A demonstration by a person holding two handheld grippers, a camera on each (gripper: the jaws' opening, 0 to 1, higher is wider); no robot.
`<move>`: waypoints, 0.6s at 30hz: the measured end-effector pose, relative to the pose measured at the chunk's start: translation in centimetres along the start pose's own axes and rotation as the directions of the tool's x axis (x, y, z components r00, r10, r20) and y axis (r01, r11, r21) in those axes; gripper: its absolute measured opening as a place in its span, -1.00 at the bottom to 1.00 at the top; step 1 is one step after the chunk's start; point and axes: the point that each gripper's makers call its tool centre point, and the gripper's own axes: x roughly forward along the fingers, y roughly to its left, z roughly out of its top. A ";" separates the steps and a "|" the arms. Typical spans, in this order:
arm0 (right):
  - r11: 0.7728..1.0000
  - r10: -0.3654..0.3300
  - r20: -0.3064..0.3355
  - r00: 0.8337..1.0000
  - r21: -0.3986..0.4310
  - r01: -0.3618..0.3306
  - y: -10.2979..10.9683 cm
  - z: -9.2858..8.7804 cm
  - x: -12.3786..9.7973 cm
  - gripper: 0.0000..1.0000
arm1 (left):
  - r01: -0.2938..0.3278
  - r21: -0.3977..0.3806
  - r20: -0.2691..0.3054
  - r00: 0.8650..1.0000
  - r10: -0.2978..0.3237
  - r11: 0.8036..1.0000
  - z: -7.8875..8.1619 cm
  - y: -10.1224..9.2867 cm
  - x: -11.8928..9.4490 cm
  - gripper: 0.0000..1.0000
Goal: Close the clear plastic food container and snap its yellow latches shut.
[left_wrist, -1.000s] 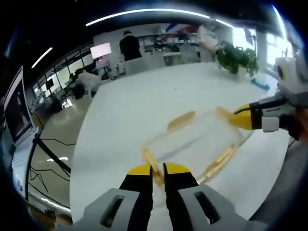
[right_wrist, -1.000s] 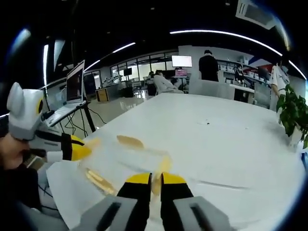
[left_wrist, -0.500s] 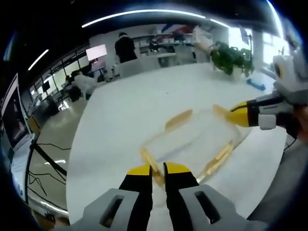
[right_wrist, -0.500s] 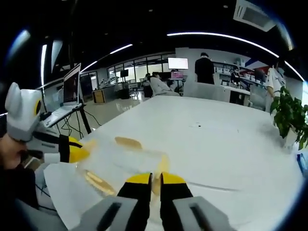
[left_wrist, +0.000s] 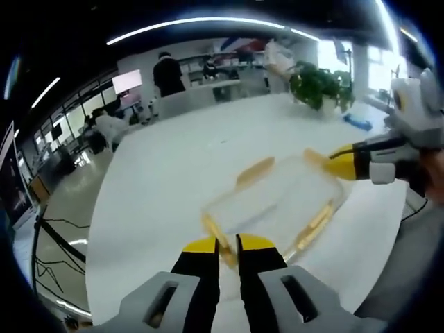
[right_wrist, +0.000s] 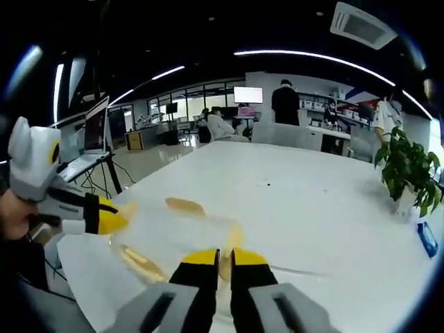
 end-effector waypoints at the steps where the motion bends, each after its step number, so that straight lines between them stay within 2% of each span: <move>1: 1.000 -0.004 0.000 1.000 0.006 0.004 -0.3 -0.1 -0.1 -0.97 | 0.004 0.006 0.000 1.000 -0.004 1.000 0.1 -0.2 0.1 -0.88; 7: 0.999 -0.036 -0.001 0.999 0.020 0.036 -1.9 -0.5 -1.0 -0.98 | 0.029 0.027 0.010 1.000 -0.029 0.999 1.1 -1.8 0.4 -0.88; 18: 0.998 -0.054 0.000 0.999 0.029 0.054 -3.4 -0.7 -1.8 -0.98 | 0.051 0.035 0.016 0.999 -0.052 0.998 1.6 -3.4 0.9 -0.87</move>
